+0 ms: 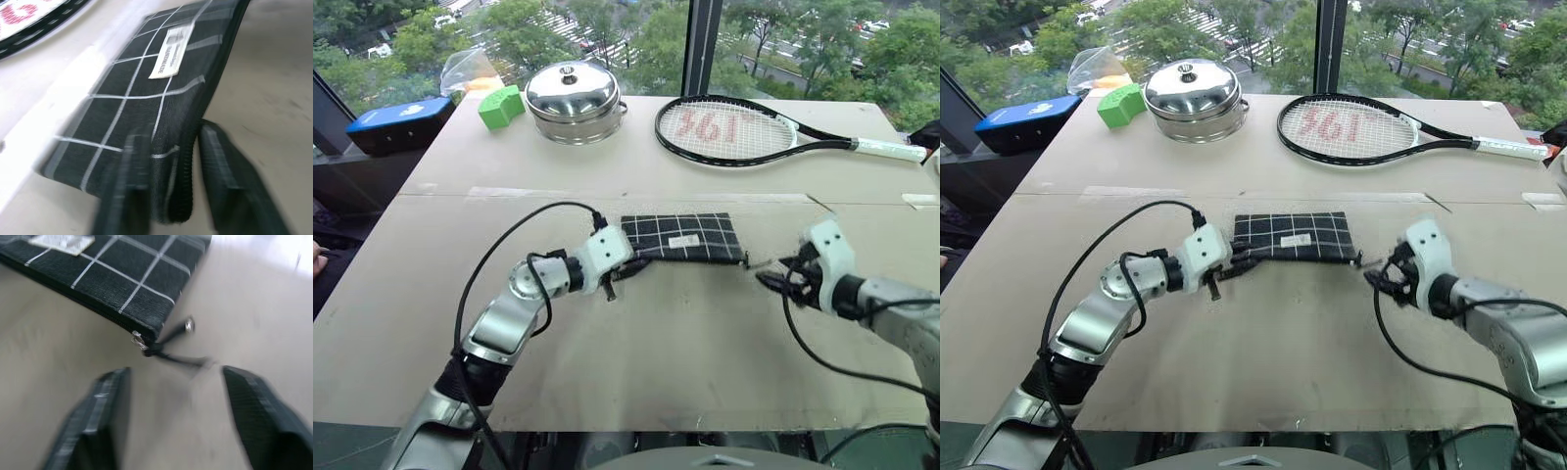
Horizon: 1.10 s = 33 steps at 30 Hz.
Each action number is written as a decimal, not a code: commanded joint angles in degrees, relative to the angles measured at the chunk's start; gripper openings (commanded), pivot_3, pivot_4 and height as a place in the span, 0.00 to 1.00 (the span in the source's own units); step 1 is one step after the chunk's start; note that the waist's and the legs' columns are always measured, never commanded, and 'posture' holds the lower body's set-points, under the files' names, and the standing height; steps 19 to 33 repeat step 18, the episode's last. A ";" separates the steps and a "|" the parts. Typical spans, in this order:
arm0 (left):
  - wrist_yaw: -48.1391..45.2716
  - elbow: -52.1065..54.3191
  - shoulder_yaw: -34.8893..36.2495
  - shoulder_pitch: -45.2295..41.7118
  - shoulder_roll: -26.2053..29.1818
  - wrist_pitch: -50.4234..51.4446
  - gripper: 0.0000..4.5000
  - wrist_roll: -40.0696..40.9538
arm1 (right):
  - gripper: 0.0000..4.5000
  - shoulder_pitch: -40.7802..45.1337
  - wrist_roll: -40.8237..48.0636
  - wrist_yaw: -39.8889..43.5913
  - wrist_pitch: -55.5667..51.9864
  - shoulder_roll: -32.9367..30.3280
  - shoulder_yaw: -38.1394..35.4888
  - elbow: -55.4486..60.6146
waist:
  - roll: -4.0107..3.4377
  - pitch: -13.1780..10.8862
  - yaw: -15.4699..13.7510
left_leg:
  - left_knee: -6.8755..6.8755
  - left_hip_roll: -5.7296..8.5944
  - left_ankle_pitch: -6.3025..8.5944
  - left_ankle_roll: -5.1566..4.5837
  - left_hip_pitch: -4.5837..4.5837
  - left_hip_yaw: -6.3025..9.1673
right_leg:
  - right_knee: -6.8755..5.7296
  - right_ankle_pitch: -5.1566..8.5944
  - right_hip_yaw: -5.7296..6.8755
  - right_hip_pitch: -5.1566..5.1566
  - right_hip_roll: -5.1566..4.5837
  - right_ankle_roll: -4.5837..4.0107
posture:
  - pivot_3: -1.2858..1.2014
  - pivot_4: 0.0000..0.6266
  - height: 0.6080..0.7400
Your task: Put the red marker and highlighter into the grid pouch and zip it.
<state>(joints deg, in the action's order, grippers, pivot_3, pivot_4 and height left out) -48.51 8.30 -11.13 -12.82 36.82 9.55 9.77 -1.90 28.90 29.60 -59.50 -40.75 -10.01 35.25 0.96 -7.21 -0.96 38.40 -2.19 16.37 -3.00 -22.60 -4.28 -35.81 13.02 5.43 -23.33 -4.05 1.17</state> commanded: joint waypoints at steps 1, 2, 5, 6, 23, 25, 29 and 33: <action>-4.20 2.72 8.68 4.36 2.43 2.00 0.74 9.00 | 1.00 -10.43 -1.39 7.18 13.18 -0.69 -7.15 3.50 | 0.03 0.01 0.04 | 0.00 -0.01 0.00 0.01 0.02 0.02 | -0.01 0.02 0.01 0.02 0.00 0.04 | 0.52 0.24 1.00; -4.87 3.39 10.33 5.68 2.92 3.71 0.82 11.11 | 1.00 -12.87 -1.02 8.51 16.08 -0.13 -8.84 3.86 | 0.00 -0.01 0.15 | -0.01 -0.03 0.00 0.01 -0.01 0.02 | -0.01 0.03 0.01 0.00 -0.01 0.04 | 0.52 0.24 1.00; -8.89 7.04 20.50 14.85 6.05 12.85 0.99 23.15 | 1.00 -21.57 0.14 13.17 26.27 3.10 -17.48 4.61 | -0.02 -0.02 0.52 | 0.02 -0.10 0.02 -0.02 0.08 -0.05 | -0.05 0.14 -0.09 0.00 -0.03 0.24 | 0.52 0.24 1.00; -9.50 7.71 23.55 17.40 6.69 14.48 0.99 25.54 | 1.00 -24.35 0.11 15.13 28.88 3.60 -19.37 4.65 | -0.06 -0.04 0.52 | 0.01 -0.20 0.04 -0.02 0.15 -0.09 | -0.05 0.16 -0.16 0.00 -0.13 0.28 | 0.52 0.24 1.00; -12.63 15.75 32.81 33.54 8.40 14.23 0.99 27.45 | 1.00 -36.17 0.37 25.83 46.00 5.57 -28.63 0.15 | -0.37 -0.31 -0.21 | -0.08 -0.14 0.14 0.11 0.60 -0.03 | -0.04 0.39 -0.07 0.29 -0.39 0.07 | 0.52 0.24 1.00; -12.63 15.75 32.81 33.54 8.40 14.23 0.99 27.45 | 1.00 -36.17 0.37 25.83 46.00 5.57 -28.63 0.15 | -0.37 -0.31 -0.21 | -0.08 -0.14 0.14 0.11 0.60 -0.03 | -0.04 0.39 -0.07 0.29 -0.39 0.07 | 0.52 0.24 1.00; -12.63 15.75 32.81 33.54 8.40 14.23 0.99 27.45 | 1.00 -36.17 0.37 25.83 46.00 5.57 -28.63 0.15 | -0.37 -0.31 -0.21 | -0.08 -0.14 0.14 0.11 0.60 -0.03 | -0.04 0.39 -0.07 0.29 -0.39 0.07 | 0.52 0.24 1.00; -12.63 15.75 32.81 33.54 8.40 14.23 0.99 27.45 | 1.00 -36.17 0.37 25.83 46.00 5.57 -28.63 0.15 | -0.37 -0.31 -0.21 | -0.08 -0.14 0.14 0.11 0.60 -0.03 | -0.04 0.39 -0.07 0.29 -0.39 0.07 | 0.52 0.24 1.00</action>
